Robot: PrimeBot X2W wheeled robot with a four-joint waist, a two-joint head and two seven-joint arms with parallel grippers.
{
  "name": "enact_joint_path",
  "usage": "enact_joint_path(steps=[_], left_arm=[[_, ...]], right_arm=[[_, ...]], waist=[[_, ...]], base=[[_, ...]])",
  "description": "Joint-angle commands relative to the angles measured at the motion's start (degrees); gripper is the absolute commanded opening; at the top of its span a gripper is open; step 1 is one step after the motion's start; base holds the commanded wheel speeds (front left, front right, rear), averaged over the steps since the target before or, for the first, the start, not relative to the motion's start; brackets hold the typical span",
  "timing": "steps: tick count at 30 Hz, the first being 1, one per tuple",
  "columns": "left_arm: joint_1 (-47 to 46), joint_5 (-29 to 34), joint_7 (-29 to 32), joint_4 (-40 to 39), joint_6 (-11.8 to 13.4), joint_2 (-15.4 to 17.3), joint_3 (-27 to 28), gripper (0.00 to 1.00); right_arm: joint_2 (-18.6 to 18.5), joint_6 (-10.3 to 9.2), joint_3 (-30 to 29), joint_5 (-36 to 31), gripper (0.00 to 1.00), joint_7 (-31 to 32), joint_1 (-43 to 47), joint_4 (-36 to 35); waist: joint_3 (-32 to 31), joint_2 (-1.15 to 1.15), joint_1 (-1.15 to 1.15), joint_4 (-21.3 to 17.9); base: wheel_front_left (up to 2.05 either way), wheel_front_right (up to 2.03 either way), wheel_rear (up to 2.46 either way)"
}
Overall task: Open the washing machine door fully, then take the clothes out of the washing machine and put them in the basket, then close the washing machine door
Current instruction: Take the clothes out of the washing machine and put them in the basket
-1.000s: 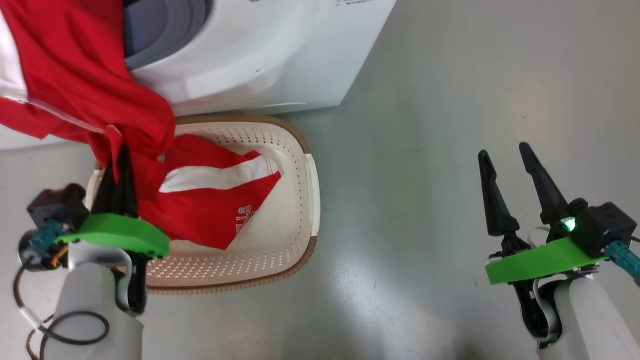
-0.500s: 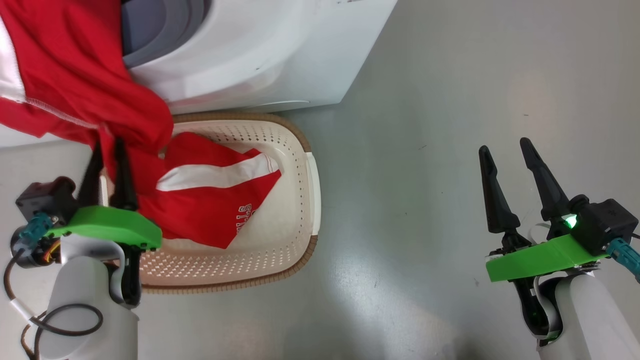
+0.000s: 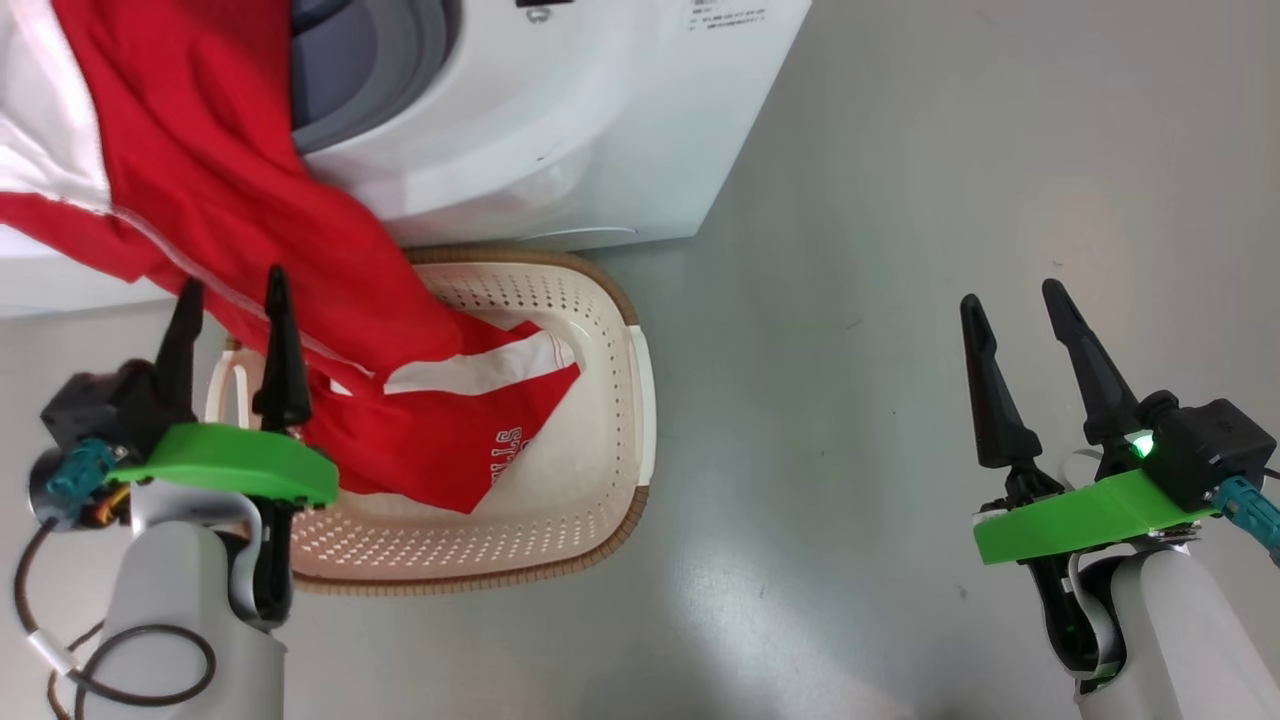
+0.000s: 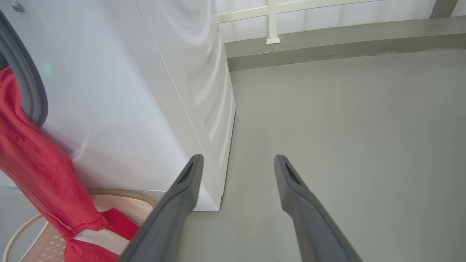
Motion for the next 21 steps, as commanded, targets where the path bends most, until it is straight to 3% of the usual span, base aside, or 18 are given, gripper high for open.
enact_joint_path(steps=[1,21], left_arm=[[2.13,-0.3,-0.28,-2.57,-0.32,1.64,1.08,1.0],[14.25,-0.2,-0.28,-21.58,-0.32,1.64,0.22,1.0]], right_arm=[[0.06,0.36,1.06,0.26,1.0,-0.36,0.6,-1.02],[0.06,0.36,0.78,-0.7,1.0,-0.36,2.22,-1.0]], waist=[[-0.49,0.0,0.0,0.37],[-3.6,0.0,0.0,1.64]], base=[[0.0,0.0,0.0],[0.0,0.0,0.0]])
